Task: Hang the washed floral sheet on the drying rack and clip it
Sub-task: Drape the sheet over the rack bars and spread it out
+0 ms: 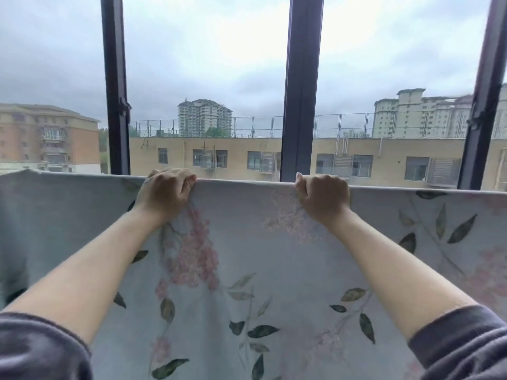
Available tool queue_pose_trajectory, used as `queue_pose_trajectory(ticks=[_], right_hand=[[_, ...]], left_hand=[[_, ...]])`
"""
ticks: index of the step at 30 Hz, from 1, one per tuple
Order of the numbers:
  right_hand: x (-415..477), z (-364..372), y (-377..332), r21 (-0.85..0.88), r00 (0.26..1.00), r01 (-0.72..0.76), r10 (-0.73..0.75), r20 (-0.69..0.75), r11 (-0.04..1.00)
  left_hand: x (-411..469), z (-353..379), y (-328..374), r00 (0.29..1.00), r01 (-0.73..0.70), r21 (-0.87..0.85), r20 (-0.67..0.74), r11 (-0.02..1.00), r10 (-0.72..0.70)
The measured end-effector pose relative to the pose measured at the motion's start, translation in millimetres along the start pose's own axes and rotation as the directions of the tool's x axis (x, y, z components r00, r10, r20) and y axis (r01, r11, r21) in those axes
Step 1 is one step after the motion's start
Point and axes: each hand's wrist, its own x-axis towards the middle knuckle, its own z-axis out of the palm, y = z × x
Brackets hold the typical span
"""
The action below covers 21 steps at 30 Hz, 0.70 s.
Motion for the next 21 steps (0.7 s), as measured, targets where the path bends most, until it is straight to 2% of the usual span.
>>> queue_pose_trajectory(ticks=[4, 11, 15, 21], right_hand=[[1.8, -2.9, -12.9, 0.027, 0.999, -0.041, 0.04, 0.024, 0.999], [18.4, 4.2, -102.8, 0.073, 0.999, 0.048, -0.049, 0.01, 0.996], [17.1, 14.3, -109.0, 0.061, 0.994, 0.025, -0.018, -0.112, 0.998], [17.6, 22.7, -101.6, 0.017, 0.972, 0.006, -0.002, -0.235, 1.0]], left_hand=[[-0.4, 2.3, -3.0, 1.0, 0.001, -0.039, -0.02, 0.999, -0.002], [-0.6, 11.7, 11.4, 0.998, -0.018, -0.051, -0.061, 0.999, 0.014], [-4.1, 9.3, -6.4, 0.994, -0.039, -0.045, -0.108, 0.998, 0.034], [-9.6, -0.8, -65.2, 0.99, 0.05, 0.002, -0.136, 0.999, -0.05]])
